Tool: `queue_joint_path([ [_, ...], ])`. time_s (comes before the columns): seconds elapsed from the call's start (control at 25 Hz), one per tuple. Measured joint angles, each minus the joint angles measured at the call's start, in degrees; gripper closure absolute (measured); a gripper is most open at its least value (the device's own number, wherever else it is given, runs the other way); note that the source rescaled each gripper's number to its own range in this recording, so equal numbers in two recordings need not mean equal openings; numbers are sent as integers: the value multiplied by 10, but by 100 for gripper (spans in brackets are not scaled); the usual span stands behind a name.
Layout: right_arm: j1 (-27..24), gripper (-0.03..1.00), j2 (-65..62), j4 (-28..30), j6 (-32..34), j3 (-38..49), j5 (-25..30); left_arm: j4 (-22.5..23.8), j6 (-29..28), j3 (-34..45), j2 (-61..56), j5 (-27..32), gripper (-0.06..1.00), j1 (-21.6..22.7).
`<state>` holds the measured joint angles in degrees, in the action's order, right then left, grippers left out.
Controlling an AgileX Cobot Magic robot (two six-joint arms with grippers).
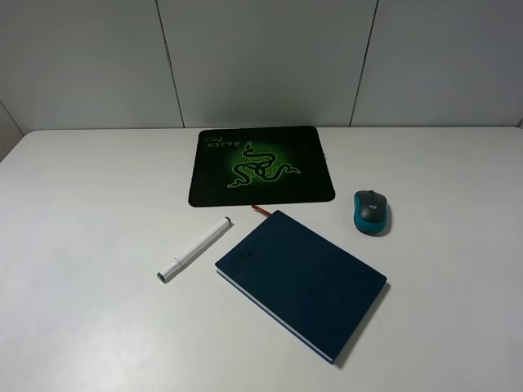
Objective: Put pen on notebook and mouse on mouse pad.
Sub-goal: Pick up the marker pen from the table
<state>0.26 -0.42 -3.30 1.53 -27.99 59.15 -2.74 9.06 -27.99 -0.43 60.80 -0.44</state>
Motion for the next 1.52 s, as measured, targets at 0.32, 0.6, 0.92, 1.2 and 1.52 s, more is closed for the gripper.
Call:
queue_joint_path([
  [0.32, 0, -3, 0, 0, 0, 0, 0, 0, 0, 0, 0, 0, -4, 0],
  [0.6, 0, -3, 0, 0, 0, 0, 0, 0, -1, -13, 0, -2, -4, 0],
  [0.92, 0, -3, 0, 0, 0, 0, 0, 0, -7, -76, 100, -5, -4, 0],
  [1.2, 0, -3, 0, 0, 0, 0, 0, 0, -8, -129, 196, -11, -4, 0],
  [1.52, 0, -3, 0, 0, 0, 0, 0, -1, -8, -181, 321, -11, -4, 0],
])
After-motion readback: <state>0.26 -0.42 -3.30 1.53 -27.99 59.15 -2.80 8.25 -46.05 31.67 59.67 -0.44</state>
